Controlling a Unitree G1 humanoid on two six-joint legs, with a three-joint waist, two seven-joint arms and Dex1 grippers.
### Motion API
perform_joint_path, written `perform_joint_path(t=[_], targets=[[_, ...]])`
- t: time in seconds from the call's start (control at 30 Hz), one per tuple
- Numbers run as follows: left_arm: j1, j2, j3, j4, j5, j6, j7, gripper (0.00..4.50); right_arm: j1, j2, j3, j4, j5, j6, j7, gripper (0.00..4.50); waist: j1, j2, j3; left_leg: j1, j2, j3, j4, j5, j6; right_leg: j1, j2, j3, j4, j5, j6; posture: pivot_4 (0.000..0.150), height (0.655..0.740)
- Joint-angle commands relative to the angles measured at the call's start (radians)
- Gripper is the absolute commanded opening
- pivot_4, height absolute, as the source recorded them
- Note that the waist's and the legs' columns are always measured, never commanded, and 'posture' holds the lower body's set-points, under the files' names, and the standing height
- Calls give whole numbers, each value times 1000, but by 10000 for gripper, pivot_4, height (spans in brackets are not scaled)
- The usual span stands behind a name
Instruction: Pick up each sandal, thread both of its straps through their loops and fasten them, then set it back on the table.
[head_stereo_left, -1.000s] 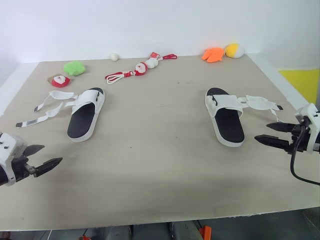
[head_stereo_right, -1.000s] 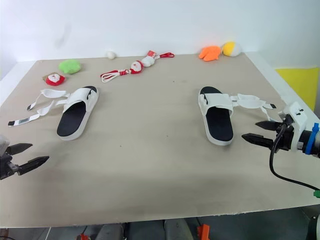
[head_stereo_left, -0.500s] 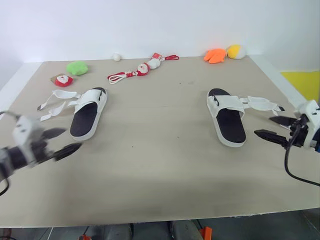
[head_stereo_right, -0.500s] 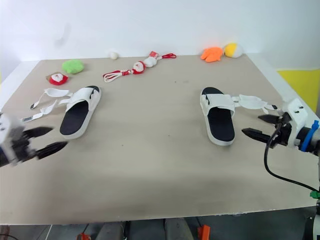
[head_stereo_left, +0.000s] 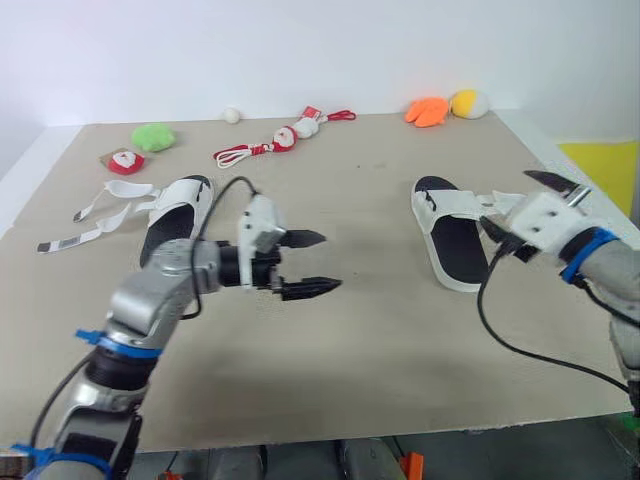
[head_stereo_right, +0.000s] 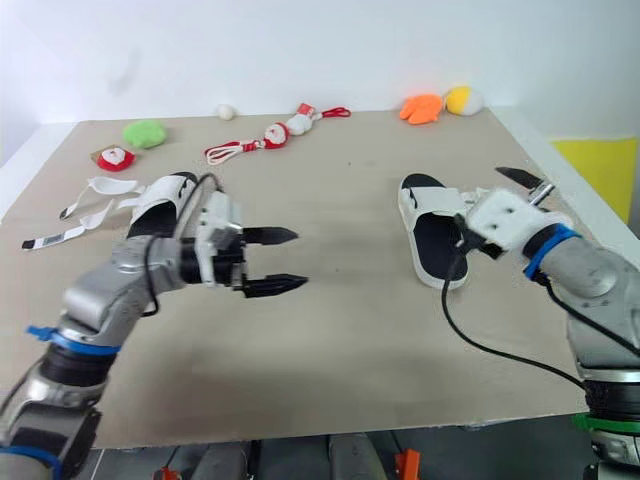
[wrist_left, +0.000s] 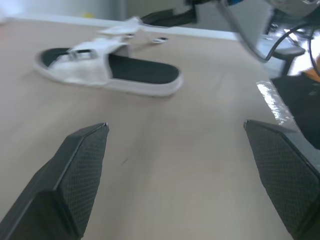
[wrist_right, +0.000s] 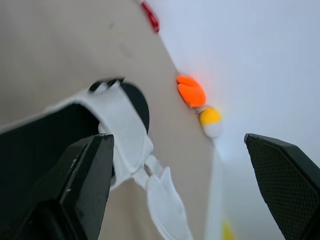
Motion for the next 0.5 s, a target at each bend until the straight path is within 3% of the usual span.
perform_joint_path(t=[0.03,0.23,0.5], targets=[[-66,-58,-18,79,54,-72,21,44729,-27,-18,51,-48,-132,5,-42,45000,-1,0,0,0,0,0,0,0,0,0,0,0,0,0,0,1500,7400],[-120,-179,-47,158,137,-128,90,44729,-122,25,167,75,-289,31,-102,45000,-1,0,0,0,-2,0,0,2,2,0,-1,2,0,2,1,1500,7400],[-80,-180,-46,128,186,-124,131,44729,-212,76,240,287,-324,-24,-153,45000,-1,0,0,0,-2,0,0,2,3,0,-1,2,0,2,1,1500,7400]])
